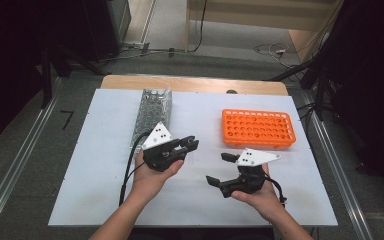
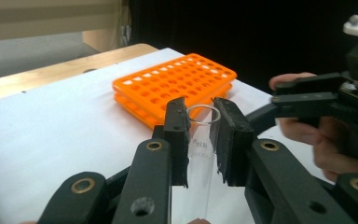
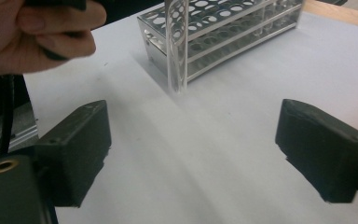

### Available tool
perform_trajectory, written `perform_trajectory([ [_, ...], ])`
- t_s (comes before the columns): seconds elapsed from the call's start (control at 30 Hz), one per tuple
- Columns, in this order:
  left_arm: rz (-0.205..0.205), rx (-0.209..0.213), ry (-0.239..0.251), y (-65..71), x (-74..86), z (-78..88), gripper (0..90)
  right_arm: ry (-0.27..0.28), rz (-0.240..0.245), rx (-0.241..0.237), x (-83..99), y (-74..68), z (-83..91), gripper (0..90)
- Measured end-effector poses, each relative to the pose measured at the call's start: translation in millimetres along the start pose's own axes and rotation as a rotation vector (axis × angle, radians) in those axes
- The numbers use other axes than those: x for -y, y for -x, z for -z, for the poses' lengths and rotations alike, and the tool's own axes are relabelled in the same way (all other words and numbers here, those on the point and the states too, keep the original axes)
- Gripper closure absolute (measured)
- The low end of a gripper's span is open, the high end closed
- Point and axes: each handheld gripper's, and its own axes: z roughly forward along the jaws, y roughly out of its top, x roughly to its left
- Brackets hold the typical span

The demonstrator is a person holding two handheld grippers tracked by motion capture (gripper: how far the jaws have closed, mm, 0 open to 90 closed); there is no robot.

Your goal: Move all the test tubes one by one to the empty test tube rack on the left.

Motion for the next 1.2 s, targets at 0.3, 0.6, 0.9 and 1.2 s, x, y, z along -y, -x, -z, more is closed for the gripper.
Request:
perform_trajectory([
  [0.3, 0.021, -0.073, 0.024, -30.5, -10.5, 5.9, 75.8, 0.008, -0.027, 0.017, 13.8, 17.4, 26.1, 0.0],
  [0.6, 0.015, -0.173, 0.031, -67.4, -24.6, 9.4, 75.8, 0.023, -0.087, 0.08, 36.1, 39.8, 58.4, 0.0],
  [0.9, 0.021, -0.266, 0.051, -99.3, -34.4, 0.1, 75.8, 0.02, -0.117, 0.116, 55.1, 54.3, 78.3, 0.0],
  [1.2, 0.035, -0.326, 0.073, -121.2, -38.4, -16.6, 75.8, 0.033, -0.139, 0.127, 60.4, 62.0, 82.9, 0.0],
])
